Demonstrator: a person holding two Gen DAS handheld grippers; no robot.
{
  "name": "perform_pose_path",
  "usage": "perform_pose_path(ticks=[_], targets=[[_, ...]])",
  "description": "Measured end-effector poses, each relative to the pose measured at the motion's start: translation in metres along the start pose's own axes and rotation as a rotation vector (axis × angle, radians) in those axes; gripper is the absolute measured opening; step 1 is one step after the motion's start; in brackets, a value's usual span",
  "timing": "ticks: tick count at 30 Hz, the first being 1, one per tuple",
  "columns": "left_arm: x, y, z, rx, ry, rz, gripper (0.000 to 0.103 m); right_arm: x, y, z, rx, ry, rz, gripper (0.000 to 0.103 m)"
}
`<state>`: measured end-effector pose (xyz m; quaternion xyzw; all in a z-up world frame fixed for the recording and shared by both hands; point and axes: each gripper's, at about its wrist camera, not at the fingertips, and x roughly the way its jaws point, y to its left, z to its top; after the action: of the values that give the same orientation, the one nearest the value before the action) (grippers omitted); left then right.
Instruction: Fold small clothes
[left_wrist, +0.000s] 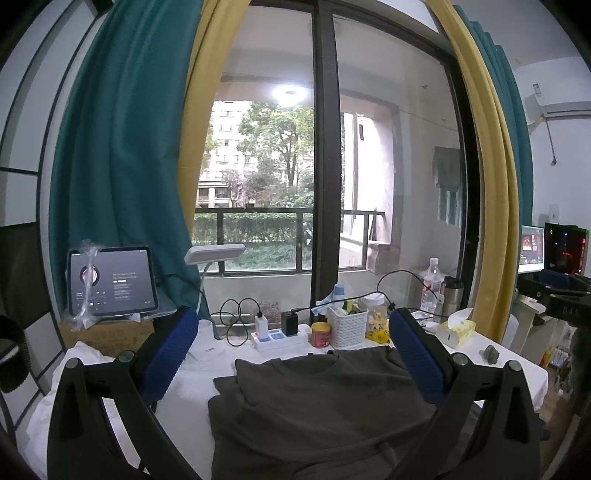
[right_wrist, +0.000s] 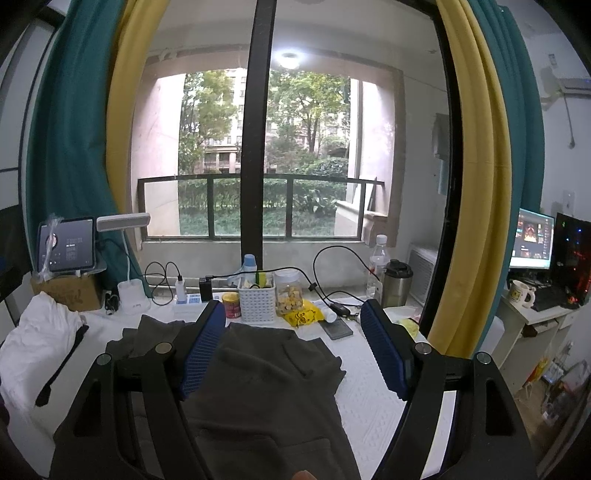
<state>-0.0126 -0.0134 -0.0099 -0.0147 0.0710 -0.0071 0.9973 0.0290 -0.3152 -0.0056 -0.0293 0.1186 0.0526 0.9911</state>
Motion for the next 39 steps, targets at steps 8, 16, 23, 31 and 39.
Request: perform_pose_path(ticks=[8,16,23,31,39], targets=[[0.0015,0.001,0.0008,-0.009,-0.006,-0.001,0.102,0.0002,-0.0009,-0.0005,0.0,0.005,0.006,0.079],[0.0001,-0.0004,0.0008,-0.013,-0.017,-0.017,0.102,0.001,0.0002,-0.0007,-0.006,0.006,0.013,0.079],[0.0007,0.0017,0.0011,-0.015,-0.019,-0.02,0.102,0.0014,0.0007,-0.0005,-0.007,0.005,0.013,0.079],[0.002,0.0011,0.0006,-0.008,-0.016,-0.047,0.102,0.0019,0.002,-0.0008,-0.009,0.003,0.019,0.079],[0.007,0.006,-0.0013,-0.047,-0.001,-0.044,0.102,0.0058,0.0025,-0.002,-0.008,0.007,0.024,0.079]])
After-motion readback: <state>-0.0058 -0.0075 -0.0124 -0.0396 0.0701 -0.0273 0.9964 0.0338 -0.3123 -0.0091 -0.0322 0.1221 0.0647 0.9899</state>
